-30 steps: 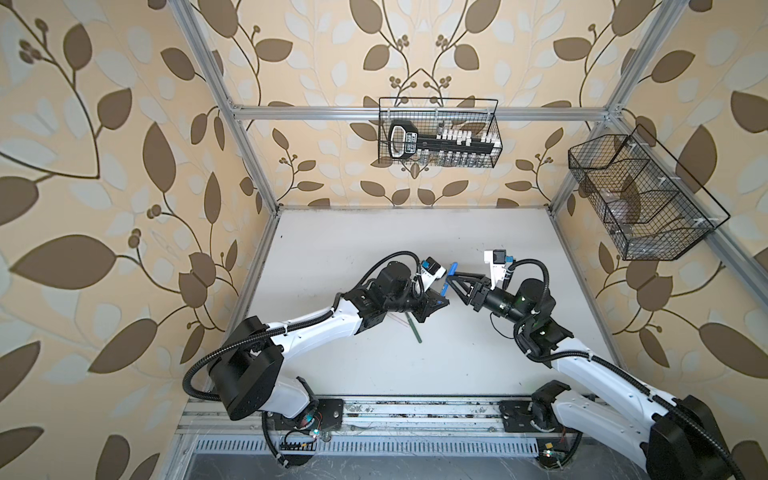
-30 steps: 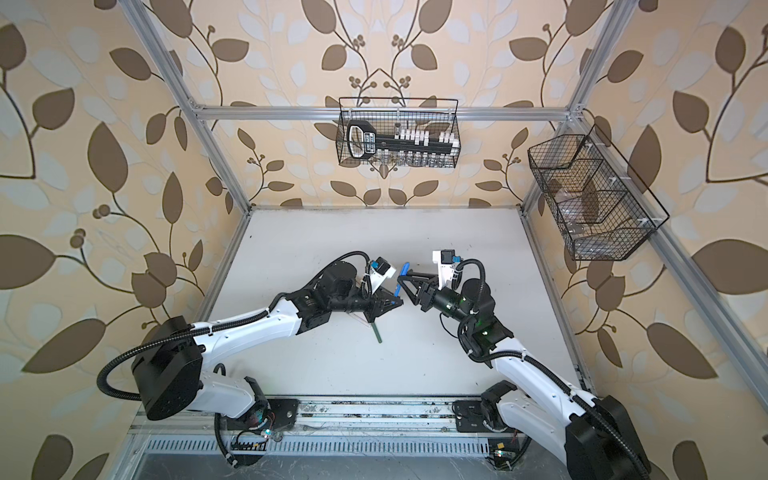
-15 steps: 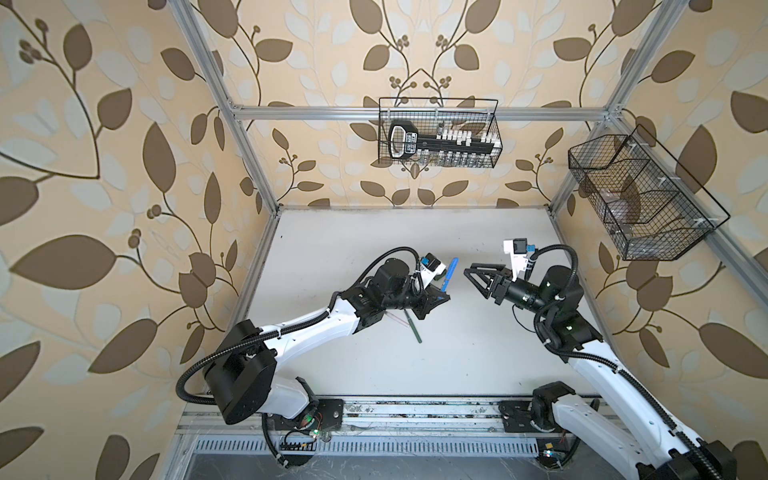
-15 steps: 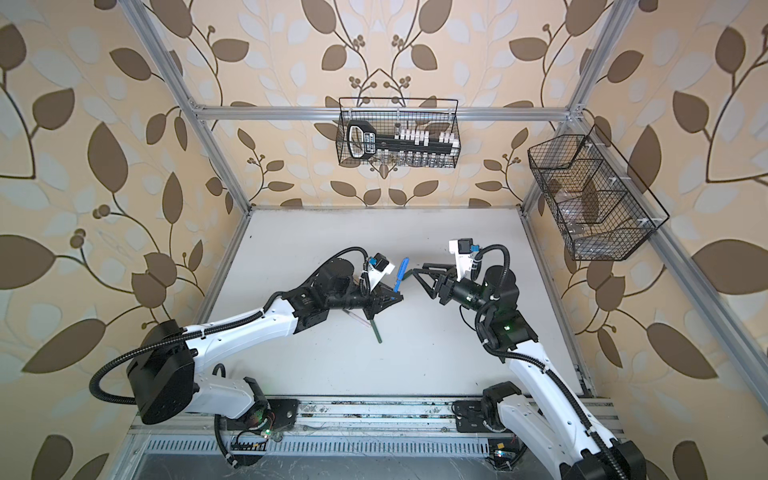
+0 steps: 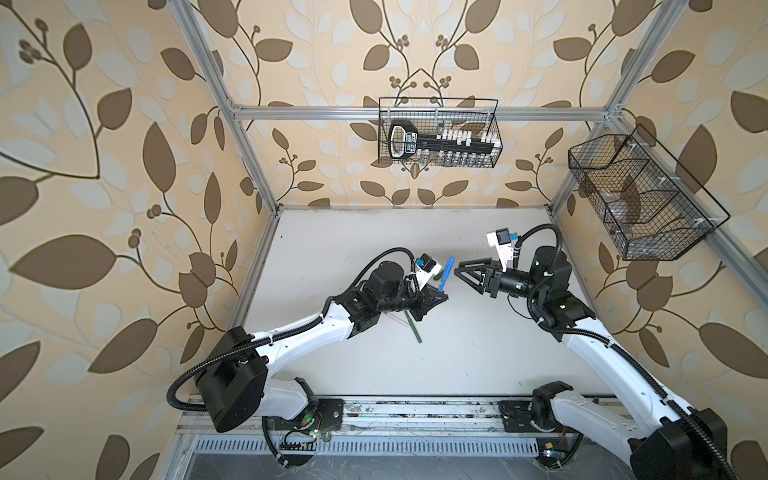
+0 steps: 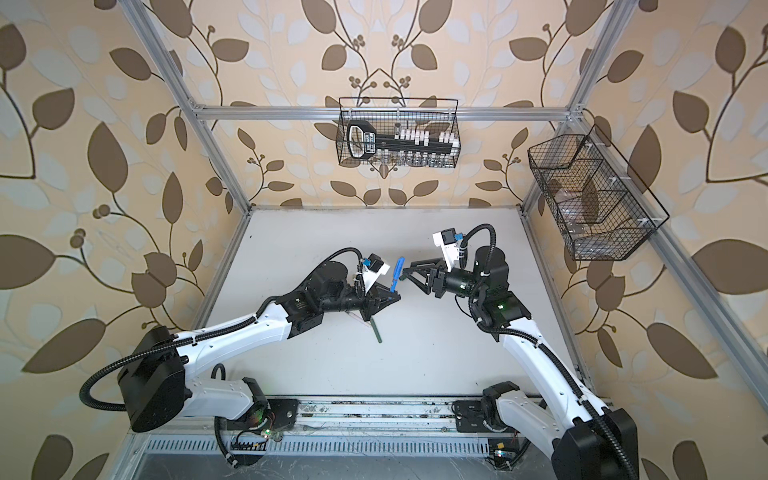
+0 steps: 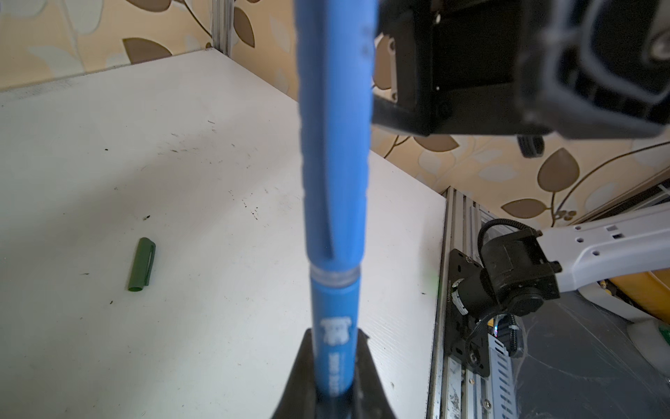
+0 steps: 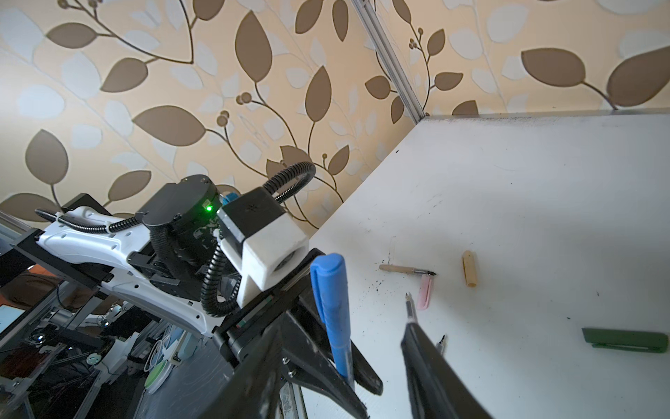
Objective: Insert the pens into the pen caps
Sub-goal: 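Push the blue cap onto the pen tip held by the left gripper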
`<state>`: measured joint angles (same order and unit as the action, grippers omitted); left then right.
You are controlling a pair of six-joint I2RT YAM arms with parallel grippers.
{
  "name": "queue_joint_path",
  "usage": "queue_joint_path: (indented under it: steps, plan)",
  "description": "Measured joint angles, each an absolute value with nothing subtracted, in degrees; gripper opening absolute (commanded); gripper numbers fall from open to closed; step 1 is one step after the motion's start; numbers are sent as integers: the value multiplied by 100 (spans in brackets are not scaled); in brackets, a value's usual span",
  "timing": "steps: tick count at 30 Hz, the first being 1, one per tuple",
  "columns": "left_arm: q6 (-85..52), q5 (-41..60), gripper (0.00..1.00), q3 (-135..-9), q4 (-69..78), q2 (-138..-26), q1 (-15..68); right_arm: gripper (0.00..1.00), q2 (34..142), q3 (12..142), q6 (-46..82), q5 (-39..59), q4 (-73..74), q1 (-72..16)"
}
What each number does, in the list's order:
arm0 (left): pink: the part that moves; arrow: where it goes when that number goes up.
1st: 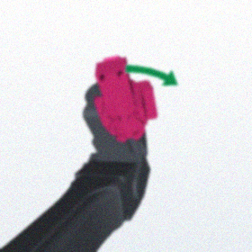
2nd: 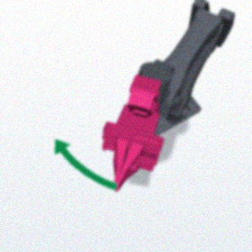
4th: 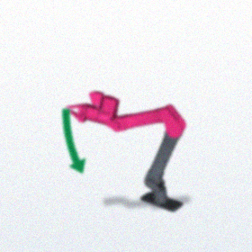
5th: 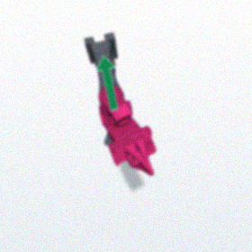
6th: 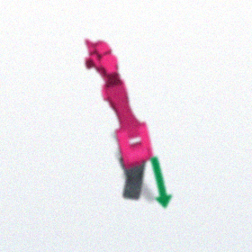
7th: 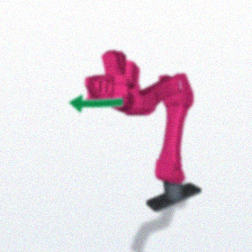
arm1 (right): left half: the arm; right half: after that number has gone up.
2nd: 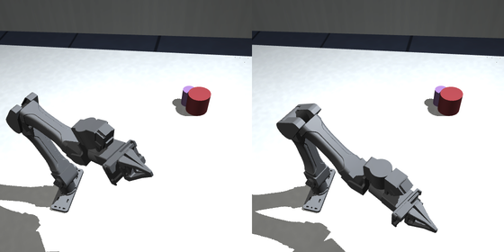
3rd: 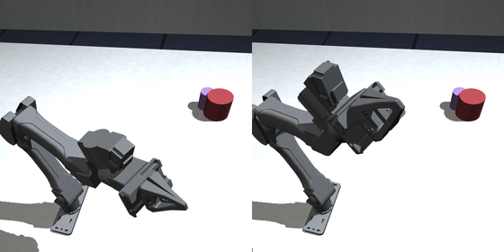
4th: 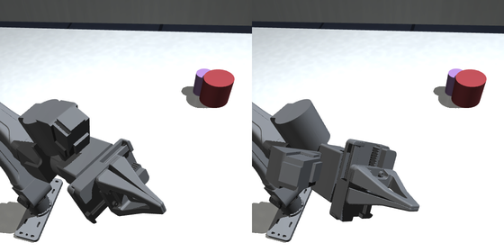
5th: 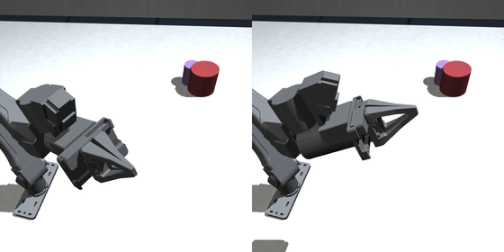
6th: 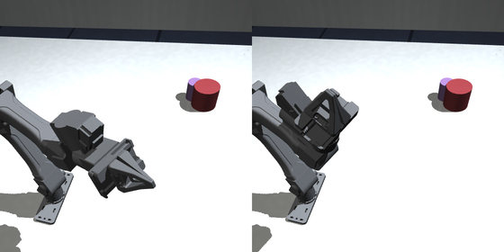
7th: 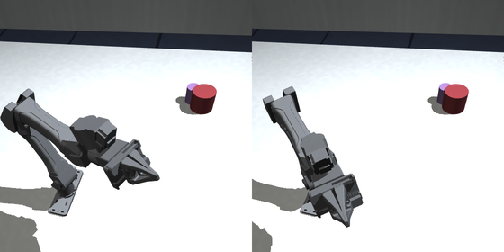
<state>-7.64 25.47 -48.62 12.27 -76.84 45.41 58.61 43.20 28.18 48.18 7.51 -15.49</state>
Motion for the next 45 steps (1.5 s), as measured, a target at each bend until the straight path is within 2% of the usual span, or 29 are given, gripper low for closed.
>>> queue_joint_path:
  steps: [8, 16, 24, 40, 45]
  plan:
    - [-945, 2727, 0, -4860, 1409, -7684, 4541, 53, 6101, 4331, 2849, 4930, 930, -1623]
    - [-1114, 2991, 0, -4842, 1616, -7688, 4541, 52, 6355, 4342, 3267, 5194, 1721, -1605]
    - [-1157, 3105, 0, -4842, 1614, -7717, 4541, 46, 6407, 4493, 3496, 5301, 2180, -1603]
    - [-1059, 3011, 0, -4910, 1424, -7732, 4541, 1, 6543, 4556, 3352, 5304, 2117, -1723]
    - [-969, 2790, 0, -4965, 1393, -7732, 4547, 0, 6543, 4563, 3267, 5223, 2115, -1719]
